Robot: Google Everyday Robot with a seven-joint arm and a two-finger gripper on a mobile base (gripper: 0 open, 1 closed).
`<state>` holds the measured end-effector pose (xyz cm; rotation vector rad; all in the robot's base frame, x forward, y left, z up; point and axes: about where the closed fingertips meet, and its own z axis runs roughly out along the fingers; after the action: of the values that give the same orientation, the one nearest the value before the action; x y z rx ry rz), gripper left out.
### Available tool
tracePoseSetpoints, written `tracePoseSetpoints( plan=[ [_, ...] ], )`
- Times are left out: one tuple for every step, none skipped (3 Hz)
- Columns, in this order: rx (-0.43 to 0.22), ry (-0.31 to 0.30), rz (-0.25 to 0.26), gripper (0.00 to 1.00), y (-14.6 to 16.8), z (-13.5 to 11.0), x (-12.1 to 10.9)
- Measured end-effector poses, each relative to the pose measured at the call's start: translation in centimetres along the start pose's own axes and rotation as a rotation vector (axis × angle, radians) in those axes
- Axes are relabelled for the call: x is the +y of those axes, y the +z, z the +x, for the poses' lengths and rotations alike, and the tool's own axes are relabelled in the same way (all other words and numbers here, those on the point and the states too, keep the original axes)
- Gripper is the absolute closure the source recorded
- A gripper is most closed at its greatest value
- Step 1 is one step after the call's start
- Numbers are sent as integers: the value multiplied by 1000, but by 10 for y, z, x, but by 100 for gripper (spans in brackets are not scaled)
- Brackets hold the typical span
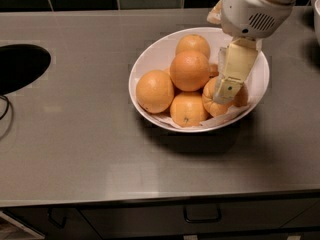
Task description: Pick orange from white bowl
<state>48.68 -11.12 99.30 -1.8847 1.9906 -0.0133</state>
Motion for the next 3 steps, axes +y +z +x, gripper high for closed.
tracePoseSetpoints(
  plan=[
    [-6, 5, -29, 0, 14, -9, -4],
    [-9, 8, -47, 0, 21, -15, -6],
    [-6, 14, -60, 3, 28, -17, -8]
  ],
)
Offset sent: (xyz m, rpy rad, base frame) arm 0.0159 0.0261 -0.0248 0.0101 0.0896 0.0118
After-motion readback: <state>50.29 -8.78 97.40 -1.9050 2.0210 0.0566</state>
